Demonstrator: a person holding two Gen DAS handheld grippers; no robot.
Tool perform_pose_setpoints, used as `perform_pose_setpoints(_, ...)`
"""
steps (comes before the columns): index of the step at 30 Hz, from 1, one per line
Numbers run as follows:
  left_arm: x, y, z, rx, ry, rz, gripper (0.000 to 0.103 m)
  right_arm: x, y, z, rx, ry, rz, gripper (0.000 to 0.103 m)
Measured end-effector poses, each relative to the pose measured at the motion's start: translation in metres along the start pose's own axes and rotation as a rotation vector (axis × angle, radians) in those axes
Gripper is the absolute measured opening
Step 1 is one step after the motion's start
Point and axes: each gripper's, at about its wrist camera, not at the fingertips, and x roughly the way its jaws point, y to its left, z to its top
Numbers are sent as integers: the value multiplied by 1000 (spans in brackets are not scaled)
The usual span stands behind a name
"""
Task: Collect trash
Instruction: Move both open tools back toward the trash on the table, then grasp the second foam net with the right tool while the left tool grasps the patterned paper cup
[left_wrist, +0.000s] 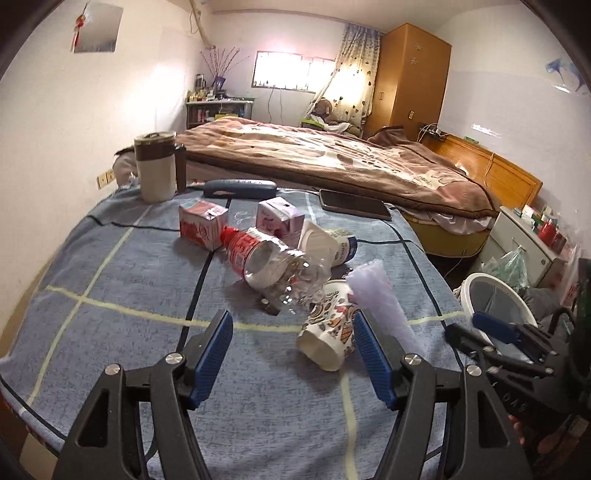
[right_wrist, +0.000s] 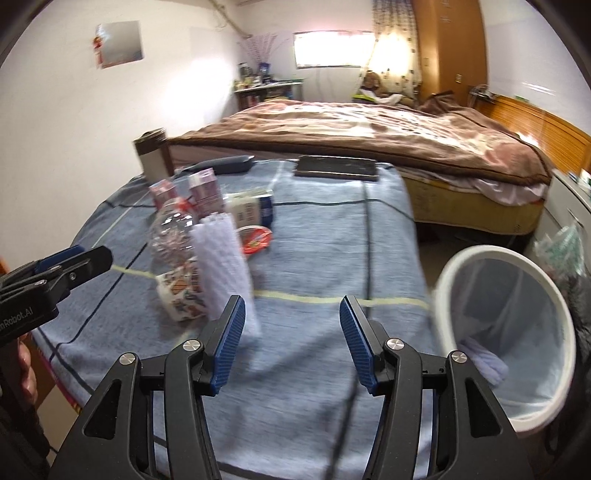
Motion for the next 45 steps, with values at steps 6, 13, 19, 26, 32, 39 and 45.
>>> perform_pose_setpoints(6,8,9,-2,-8,23,-10,70,20,20,1,-38,44,46,57)
perform_pose_setpoints(13,20,12,-3,-1,50,-32,70,41,31,4,-44,94,67,57)
perform_pose_setpoints(19,30,9,-4,18,76,-57,70,47,31,2,-28,111,54,51)
perform_pose_setpoints(26,39,-2,-2,57,88,-95,71,46,29,0,-32,111,25,30)
perform_pose_setpoints(32,56,-16,-1,97,126,-112,71,42,18,1,6,103,7,28)
perform_pose_setpoints(39,77,-28,-4,121,181,-126,71,42,7,2,30,103,-8,28)
perform_pose_setpoints(45,88,-35,-7,140,211,-121,71,42,1,1,41,106,-9,28)
